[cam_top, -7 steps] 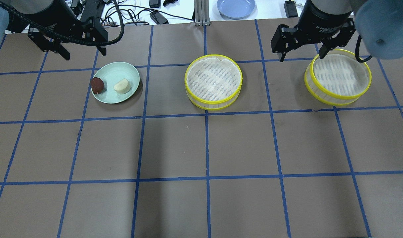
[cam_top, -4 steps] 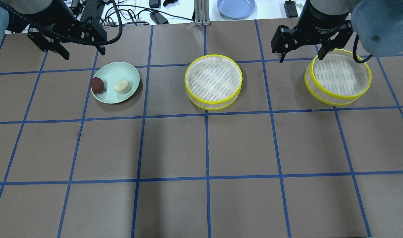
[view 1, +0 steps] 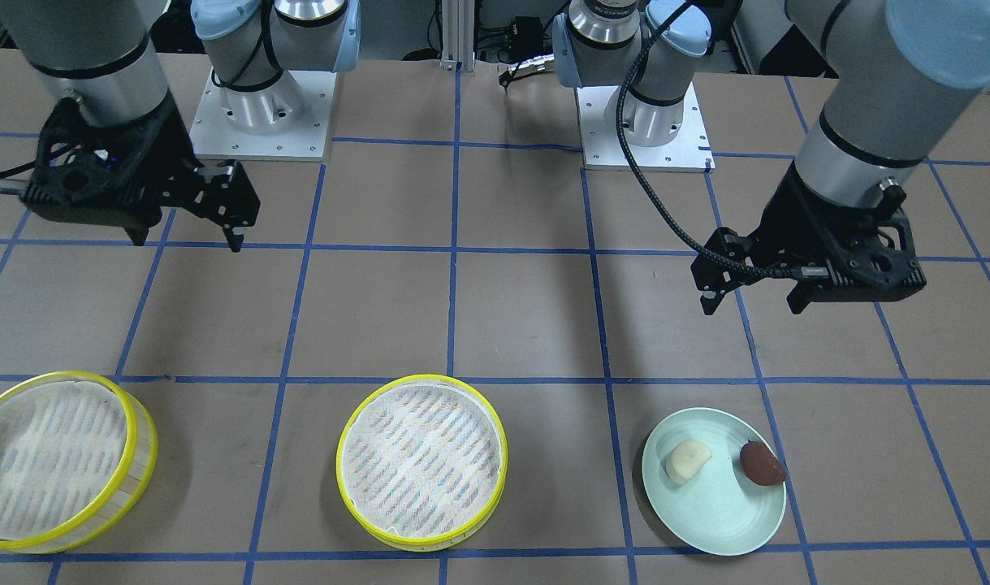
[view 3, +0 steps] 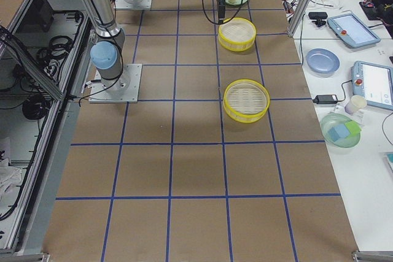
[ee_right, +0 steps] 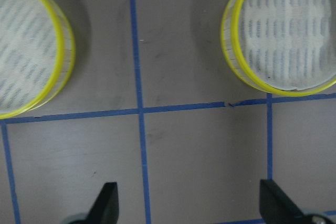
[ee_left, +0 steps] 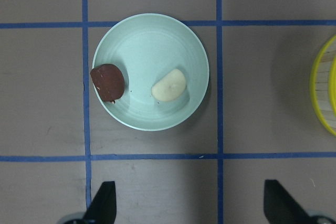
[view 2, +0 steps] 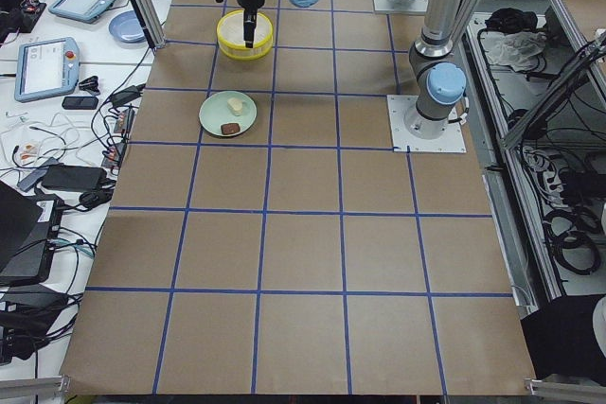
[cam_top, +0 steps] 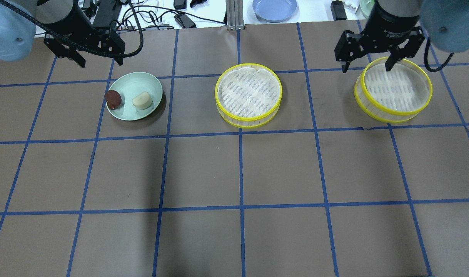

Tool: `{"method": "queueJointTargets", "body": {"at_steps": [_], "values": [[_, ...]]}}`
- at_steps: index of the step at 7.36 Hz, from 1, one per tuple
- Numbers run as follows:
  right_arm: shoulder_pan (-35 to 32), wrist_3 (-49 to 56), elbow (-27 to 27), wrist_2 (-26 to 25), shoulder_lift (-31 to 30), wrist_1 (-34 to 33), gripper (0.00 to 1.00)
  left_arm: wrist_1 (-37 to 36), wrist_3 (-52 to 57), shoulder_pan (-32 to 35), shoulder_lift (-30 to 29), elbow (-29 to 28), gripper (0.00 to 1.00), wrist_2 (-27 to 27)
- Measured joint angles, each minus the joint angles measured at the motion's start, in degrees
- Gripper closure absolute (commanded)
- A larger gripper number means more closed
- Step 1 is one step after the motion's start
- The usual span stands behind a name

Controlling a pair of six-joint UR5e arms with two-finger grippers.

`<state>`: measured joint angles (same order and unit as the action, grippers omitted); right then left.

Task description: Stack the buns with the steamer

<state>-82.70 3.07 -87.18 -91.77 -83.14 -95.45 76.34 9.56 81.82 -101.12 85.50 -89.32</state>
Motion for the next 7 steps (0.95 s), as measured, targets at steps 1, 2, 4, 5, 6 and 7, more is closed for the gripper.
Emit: {"method": "queueJointTargets", "body": {"at_steps": [1,2,4,5,6,7], "values": [[5.0,4.5,0.3,1.7,2.9,-2.9,0.0,-3.0,4.1,-0.9,-2.4,0.7,0.0,0.1],[8.7,8.6,0.4,2.5,5.6,-7.2,0.0,-7.6,7.7,-1.3,-5.0,2.3,0.0,0.2],[15.1,16.0,0.5,1.5,12.5,-14.8,0.0,-19.2,14.8,-1.5,-10.8,6.8,0.0,0.9],[17.0,18.7,0.5,0.1,16.0,-20.0,0.0,-22.0,18.7,-1.5,-13.4,8.1,0.04,1.8],[17.8,20.4,0.5,-2.0,19.0,-24.1,0.0,-23.2,21.1,-1.5,-15.5,8.7,0.06,2.4],[18.1,22.0,0.5,-3.3,21.3,-27.6,0.01,-23.6,22.1,-1.5,-17.1,8.9,0.15,2.7]]}}
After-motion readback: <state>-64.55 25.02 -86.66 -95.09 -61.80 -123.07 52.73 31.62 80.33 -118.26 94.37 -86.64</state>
